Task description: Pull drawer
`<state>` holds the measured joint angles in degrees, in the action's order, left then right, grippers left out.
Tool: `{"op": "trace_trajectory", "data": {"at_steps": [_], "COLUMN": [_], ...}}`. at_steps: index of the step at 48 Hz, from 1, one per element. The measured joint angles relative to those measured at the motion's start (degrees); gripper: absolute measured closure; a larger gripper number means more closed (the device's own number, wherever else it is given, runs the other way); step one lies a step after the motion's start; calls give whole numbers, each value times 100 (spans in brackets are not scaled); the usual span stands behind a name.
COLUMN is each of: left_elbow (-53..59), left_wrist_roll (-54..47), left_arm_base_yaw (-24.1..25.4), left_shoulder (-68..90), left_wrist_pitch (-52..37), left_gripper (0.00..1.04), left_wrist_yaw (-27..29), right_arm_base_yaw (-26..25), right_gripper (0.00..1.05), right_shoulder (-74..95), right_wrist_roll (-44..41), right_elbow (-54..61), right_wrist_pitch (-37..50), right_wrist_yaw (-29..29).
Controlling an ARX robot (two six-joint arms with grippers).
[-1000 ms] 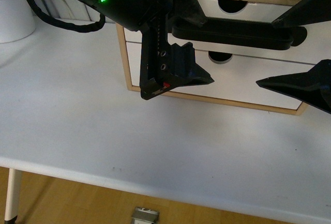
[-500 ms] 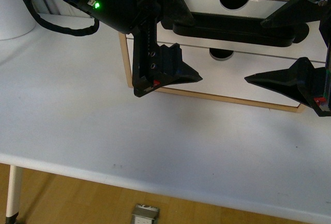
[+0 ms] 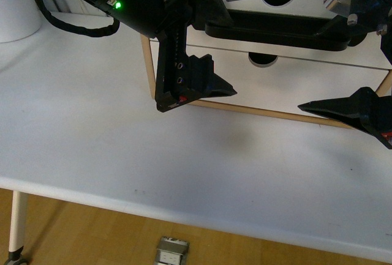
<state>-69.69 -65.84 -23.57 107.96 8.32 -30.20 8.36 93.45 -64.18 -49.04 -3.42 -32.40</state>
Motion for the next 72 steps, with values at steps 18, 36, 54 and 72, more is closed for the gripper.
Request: {"op": "trace_trajectory", "data": {"at_steps": [18,36,54,72], "left_elbow": [-146,-142,337,986], "left_wrist_roll": [-367,-667,-758,-516], "left_arm_base_yaw": [-33,-57,-186,-315], "left_shoulder": [2,-151,-643,-1180], "left_wrist_pitch": [557,1082,1357,1029], "left_gripper": [6,6,6,6], "left_wrist_yaw": [46,85,131,208], "right_arm_base_yaw": [-61,-72,22,79], "right_gripper": [9,9,9,9], "right_shoulder": [0,-129,-603,-1202], "right_wrist_roll": [-275,-481,-605,-450], "right_elbow": [-42,-83,192,634], "right_wrist_pitch": [-219,-800,-1377,-1545], "right_wrist_yaw": [-70,-260,-369,-487]}}
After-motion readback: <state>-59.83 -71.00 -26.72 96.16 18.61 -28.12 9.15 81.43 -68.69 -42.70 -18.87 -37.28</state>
